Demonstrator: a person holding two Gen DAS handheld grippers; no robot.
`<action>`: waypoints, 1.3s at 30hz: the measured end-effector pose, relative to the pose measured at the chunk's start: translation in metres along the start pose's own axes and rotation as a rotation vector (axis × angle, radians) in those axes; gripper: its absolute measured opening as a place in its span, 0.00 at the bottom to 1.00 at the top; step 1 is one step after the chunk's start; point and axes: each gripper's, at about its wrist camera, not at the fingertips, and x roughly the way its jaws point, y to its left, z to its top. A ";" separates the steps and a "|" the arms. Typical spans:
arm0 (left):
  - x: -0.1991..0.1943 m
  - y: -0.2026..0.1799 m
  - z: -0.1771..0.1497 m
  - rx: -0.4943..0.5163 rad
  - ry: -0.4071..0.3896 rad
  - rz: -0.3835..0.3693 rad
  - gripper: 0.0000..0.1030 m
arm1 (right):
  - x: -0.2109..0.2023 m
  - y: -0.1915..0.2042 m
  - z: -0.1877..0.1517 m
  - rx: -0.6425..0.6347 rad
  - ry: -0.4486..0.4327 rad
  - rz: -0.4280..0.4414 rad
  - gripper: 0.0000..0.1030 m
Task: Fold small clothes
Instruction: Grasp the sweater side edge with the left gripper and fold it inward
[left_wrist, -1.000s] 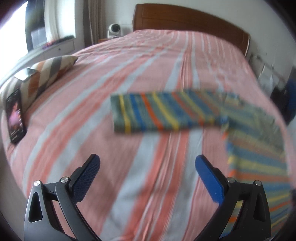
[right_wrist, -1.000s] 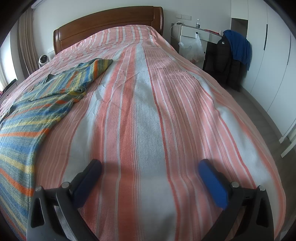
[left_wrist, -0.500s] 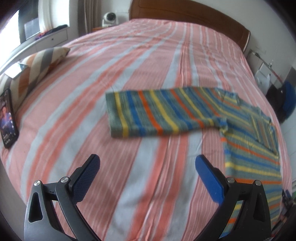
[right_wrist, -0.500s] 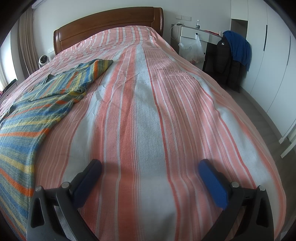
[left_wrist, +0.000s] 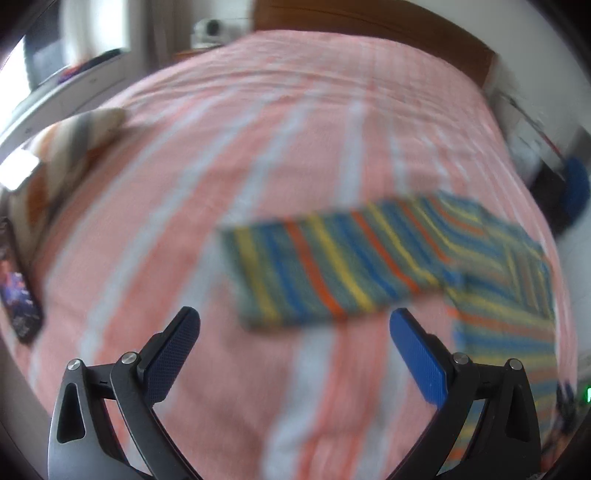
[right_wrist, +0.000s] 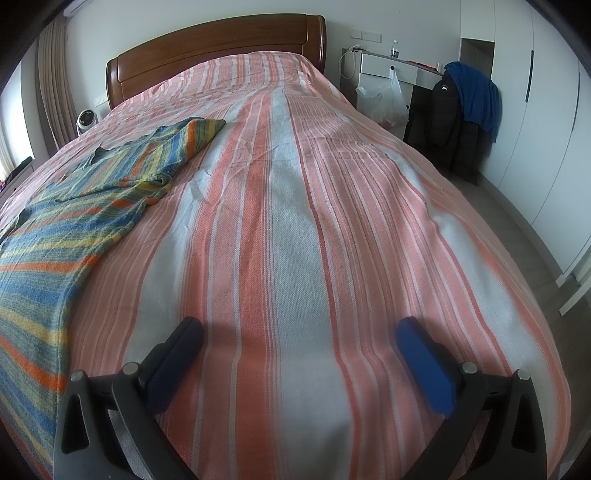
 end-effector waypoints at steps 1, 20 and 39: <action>0.003 0.013 0.008 -0.041 0.003 0.004 0.99 | 0.000 0.001 0.000 0.000 0.000 -0.001 1.00; 0.051 -0.004 0.028 -0.162 0.071 0.041 0.02 | 0.000 0.000 0.001 -0.004 -0.007 -0.007 1.00; -0.011 -0.344 -0.016 0.495 -0.105 -0.166 0.75 | 0.005 -0.003 0.007 -0.005 -0.019 -0.010 1.00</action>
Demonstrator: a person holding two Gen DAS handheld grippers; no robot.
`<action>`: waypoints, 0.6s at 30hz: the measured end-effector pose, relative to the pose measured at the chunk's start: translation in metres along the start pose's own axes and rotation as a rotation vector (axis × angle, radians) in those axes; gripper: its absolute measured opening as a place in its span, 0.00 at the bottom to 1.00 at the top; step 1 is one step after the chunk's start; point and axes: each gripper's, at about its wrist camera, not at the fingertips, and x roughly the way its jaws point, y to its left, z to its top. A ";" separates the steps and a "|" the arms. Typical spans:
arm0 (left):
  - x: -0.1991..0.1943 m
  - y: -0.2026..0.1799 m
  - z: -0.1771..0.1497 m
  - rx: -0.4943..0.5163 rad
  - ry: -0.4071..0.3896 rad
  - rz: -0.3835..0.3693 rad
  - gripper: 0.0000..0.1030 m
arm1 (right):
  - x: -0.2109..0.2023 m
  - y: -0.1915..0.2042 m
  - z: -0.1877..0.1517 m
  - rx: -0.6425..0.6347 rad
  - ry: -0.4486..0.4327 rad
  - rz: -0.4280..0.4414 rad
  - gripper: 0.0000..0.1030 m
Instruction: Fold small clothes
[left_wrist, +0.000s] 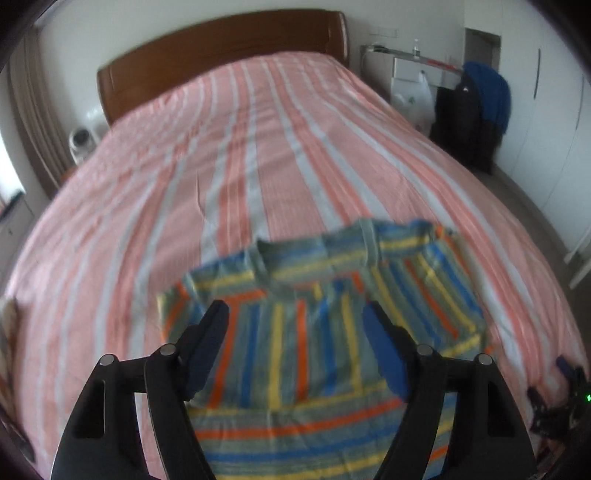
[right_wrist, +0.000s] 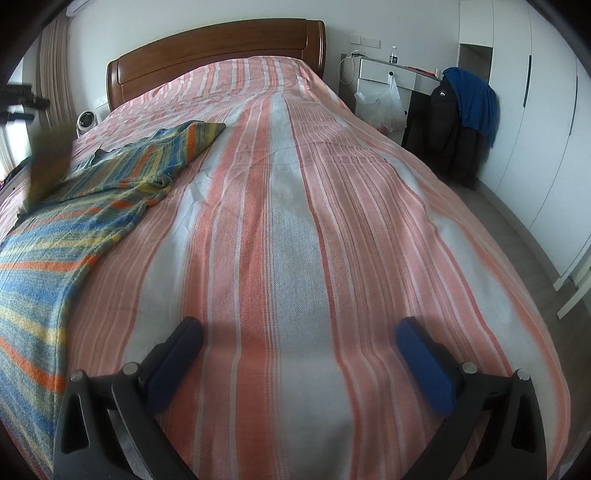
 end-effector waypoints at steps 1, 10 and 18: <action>-0.001 0.016 -0.002 -0.032 0.006 -0.001 0.75 | 0.000 0.001 0.000 0.000 -0.001 0.000 1.00; 0.030 0.150 -0.058 -0.135 0.191 -0.046 0.73 | 0.004 0.000 0.003 -0.004 -0.016 -0.004 1.00; 0.068 0.118 -0.094 -0.089 0.124 0.005 0.21 | 0.000 0.004 -0.003 -0.006 -0.019 -0.013 1.00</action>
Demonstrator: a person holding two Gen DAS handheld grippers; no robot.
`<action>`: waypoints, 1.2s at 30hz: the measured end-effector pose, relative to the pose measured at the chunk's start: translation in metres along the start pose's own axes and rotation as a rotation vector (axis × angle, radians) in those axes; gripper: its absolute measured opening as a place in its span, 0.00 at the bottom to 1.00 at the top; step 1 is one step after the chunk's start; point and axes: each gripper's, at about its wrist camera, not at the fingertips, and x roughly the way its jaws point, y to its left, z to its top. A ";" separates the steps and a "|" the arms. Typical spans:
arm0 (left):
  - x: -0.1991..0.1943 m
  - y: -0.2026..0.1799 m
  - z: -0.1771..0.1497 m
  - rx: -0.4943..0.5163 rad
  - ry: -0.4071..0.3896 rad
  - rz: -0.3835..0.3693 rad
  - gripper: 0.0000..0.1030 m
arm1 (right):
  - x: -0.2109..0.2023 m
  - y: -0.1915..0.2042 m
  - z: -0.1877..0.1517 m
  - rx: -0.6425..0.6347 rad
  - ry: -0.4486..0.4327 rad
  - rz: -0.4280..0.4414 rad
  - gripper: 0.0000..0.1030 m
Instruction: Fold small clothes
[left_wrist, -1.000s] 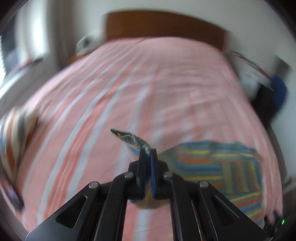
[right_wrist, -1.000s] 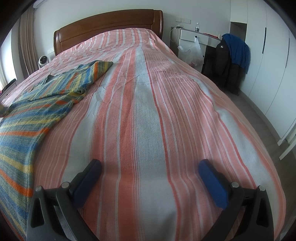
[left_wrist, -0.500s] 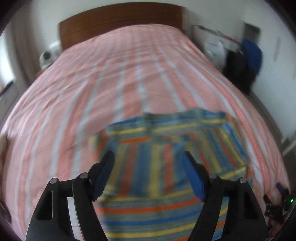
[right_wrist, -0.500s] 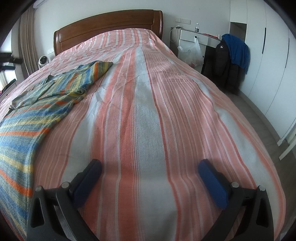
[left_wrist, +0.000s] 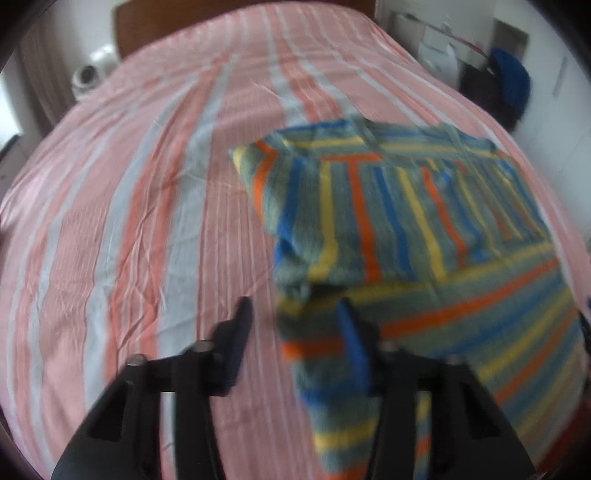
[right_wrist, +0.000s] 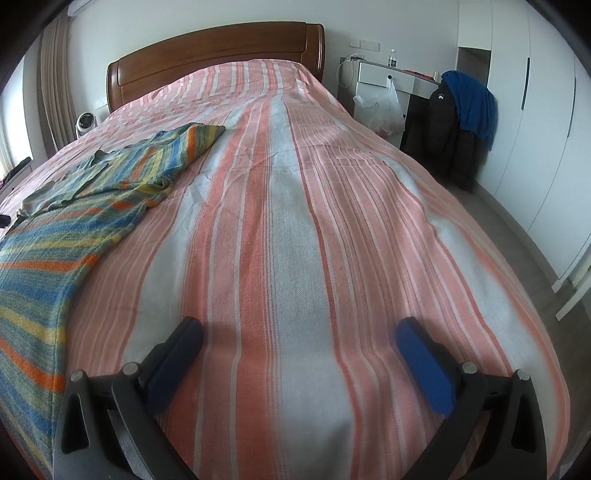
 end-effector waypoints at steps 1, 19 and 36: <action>0.003 0.004 0.000 -0.049 -0.024 0.006 0.03 | 0.000 0.000 0.000 0.000 0.000 -0.001 1.00; -0.038 0.027 -0.022 -0.238 -0.126 -0.021 0.14 | 0.002 -0.001 0.001 0.000 -0.003 0.001 1.00; -0.013 0.059 -0.017 -0.374 -0.039 0.027 0.47 | 0.002 -0.001 0.001 0.000 -0.003 0.000 1.00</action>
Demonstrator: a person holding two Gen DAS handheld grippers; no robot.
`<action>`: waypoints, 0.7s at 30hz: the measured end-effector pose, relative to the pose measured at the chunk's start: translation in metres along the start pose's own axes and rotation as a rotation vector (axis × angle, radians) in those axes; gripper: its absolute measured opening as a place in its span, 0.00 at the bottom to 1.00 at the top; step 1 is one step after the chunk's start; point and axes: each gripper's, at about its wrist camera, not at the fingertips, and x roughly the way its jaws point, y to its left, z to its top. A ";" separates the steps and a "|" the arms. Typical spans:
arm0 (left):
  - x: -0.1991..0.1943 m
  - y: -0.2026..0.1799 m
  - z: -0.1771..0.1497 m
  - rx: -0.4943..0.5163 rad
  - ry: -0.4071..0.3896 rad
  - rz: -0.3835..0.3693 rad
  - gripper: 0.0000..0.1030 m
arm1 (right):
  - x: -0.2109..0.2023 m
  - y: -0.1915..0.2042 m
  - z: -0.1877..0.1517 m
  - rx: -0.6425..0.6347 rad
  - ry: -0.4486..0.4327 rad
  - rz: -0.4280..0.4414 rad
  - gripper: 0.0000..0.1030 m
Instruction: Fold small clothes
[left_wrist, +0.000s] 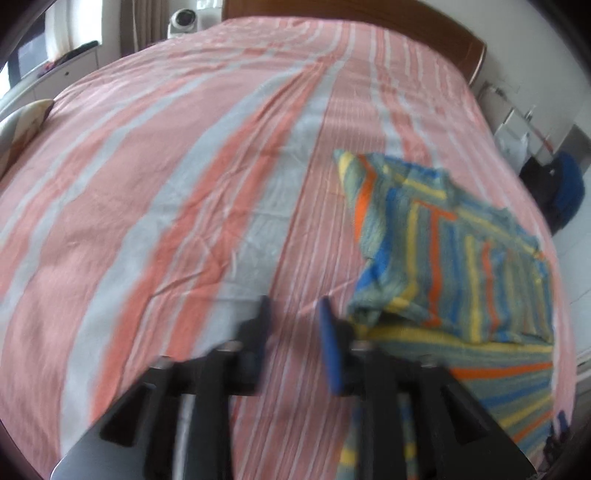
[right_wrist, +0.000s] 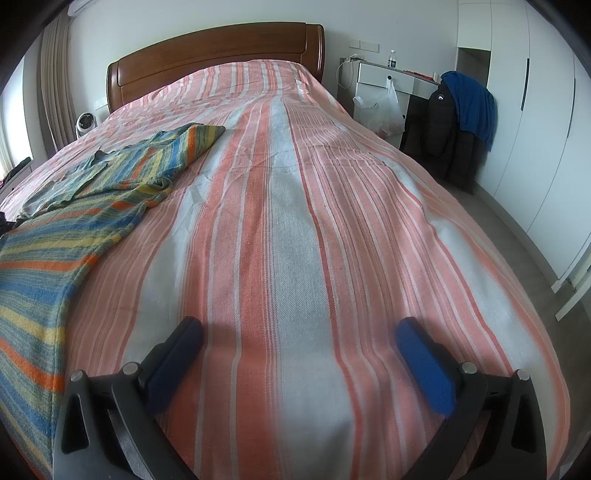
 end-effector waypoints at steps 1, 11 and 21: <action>-0.010 0.002 -0.002 0.002 -0.022 -0.002 0.66 | -0.001 0.001 -0.001 0.000 0.001 0.000 1.00; -0.092 0.023 -0.062 0.216 -0.060 0.173 0.90 | -0.001 0.001 -0.001 -0.001 0.000 -0.001 1.00; -0.056 0.063 -0.112 0.115 -0.061 0.206 0.99 | 0.000 -0.001 0.000 0.002 -0.007 0.002 1.00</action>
